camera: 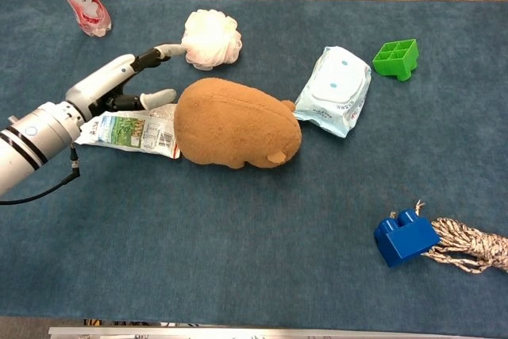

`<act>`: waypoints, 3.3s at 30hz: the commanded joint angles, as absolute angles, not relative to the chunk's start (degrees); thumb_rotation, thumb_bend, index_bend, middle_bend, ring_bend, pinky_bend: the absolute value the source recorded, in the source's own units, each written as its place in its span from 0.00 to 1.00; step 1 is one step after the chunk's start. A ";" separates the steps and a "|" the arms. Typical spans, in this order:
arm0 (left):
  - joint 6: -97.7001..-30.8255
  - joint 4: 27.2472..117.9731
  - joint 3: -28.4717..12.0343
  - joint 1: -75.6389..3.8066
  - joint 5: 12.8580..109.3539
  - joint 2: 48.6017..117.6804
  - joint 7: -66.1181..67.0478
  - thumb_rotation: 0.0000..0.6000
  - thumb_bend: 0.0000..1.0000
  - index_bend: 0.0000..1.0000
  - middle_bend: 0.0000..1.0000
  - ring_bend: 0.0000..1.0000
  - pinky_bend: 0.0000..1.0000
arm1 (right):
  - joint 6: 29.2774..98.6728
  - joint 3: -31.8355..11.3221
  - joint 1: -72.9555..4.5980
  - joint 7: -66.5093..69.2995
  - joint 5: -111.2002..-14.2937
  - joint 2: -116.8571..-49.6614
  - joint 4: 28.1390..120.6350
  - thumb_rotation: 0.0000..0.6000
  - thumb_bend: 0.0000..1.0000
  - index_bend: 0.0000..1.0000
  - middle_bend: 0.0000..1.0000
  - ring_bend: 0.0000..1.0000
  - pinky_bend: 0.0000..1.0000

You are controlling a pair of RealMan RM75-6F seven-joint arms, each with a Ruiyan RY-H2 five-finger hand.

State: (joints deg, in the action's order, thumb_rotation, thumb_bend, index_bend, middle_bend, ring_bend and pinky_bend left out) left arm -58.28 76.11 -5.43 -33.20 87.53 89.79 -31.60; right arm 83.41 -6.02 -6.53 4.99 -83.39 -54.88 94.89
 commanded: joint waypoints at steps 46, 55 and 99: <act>-63.72 70.83 -5.60 -34.05 85.47 100.75 -28.98 0.25 0.10 0.00 0.02 0.04 0.00 | 83.62 -6.05 -5.57 5.62 -83.08 -54.80 94.42 1.00 0.04 0.25 0.28 0.17 0.17; -62.01 68.13 -5.38 -34.95 84.49 104.73 -25.77 0.25 0.10 0.00 0.02 0.04 0.00 | 83.79 -6.06 -5.24 5.57 -82.75 -54.58 94.59 1.00 0.04 0.25 0.28 0.17 0.17; -62.62 69.67 -5.74 -34.58 82.94 107.04 -18.66 0.24 0.10 0.00 0.02 0.03 0.00 | 83.78 -6.04 -4.79 7.66 -82.73 -55.03 92.90 1.00 0.04 0.25 0.28 0.17 0.17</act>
